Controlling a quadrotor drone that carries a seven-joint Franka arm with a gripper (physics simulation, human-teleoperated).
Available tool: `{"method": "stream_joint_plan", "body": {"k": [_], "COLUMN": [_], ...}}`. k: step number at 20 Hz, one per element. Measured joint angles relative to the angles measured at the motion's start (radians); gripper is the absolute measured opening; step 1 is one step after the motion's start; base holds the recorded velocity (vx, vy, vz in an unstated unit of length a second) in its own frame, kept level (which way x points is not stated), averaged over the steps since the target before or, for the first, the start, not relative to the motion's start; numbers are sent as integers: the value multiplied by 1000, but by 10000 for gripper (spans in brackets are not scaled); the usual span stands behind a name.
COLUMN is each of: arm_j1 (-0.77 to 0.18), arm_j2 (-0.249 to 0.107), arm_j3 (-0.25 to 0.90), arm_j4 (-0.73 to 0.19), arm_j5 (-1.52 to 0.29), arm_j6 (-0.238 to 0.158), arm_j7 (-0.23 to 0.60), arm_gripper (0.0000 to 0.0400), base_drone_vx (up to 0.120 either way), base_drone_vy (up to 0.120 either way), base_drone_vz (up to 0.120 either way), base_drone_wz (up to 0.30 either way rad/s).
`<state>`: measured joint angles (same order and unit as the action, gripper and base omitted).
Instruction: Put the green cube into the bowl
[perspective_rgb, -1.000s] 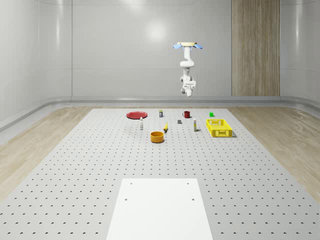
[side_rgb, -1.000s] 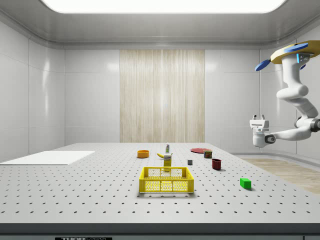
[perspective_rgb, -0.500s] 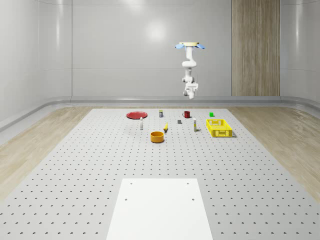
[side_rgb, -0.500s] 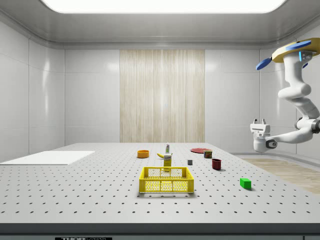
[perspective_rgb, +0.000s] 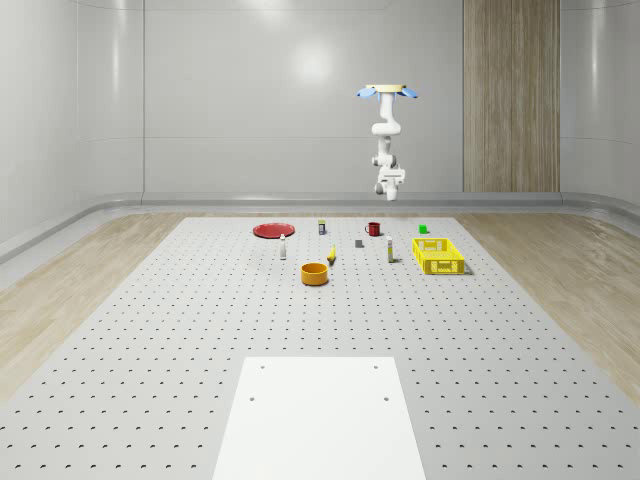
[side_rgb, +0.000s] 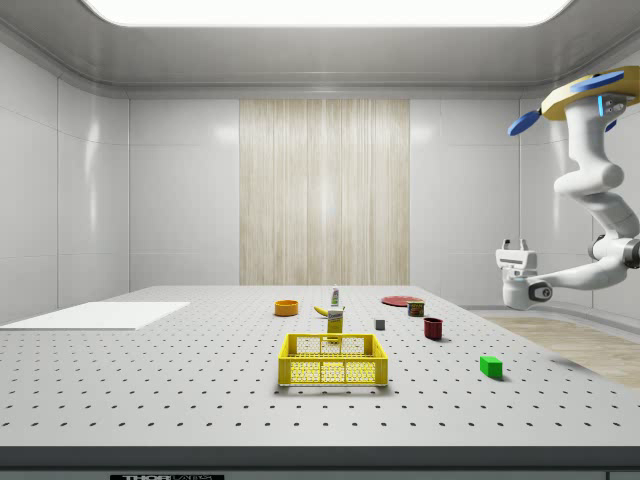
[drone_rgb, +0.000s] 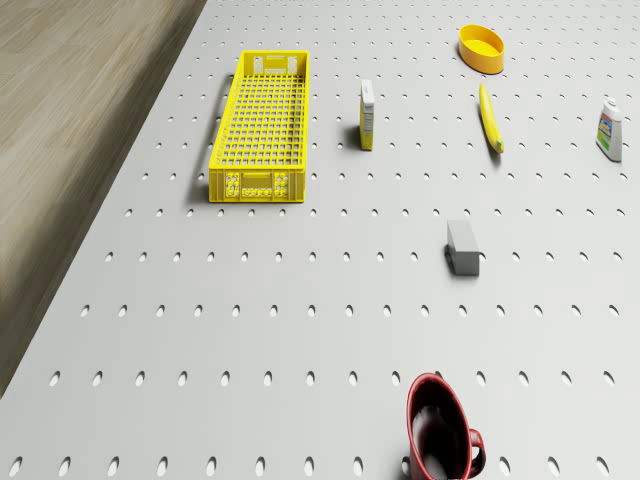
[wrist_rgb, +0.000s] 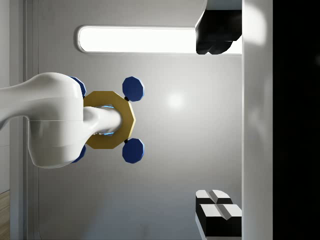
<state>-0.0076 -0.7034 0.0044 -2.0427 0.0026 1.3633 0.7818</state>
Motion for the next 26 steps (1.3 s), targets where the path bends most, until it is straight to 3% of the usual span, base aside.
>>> {"method": "stream_joint_plan", "body": {"k": [11, 26], "arm_j1": [-1, -7], "arm_j2": [-5, -13], "arm_j3": [2, 17], "arm_j4": [-4, -12], "arm_j5": [-1, -22], "arm_j6": [7, 19], "arm_j7": [0, 2], "arm_gripper": [400, 400], "base_drone_vx": [120, 3], "base_drone_vy": [120, 120], "base_drone_vz": [0, 0], "base_drone_wz": [0, 0]}}
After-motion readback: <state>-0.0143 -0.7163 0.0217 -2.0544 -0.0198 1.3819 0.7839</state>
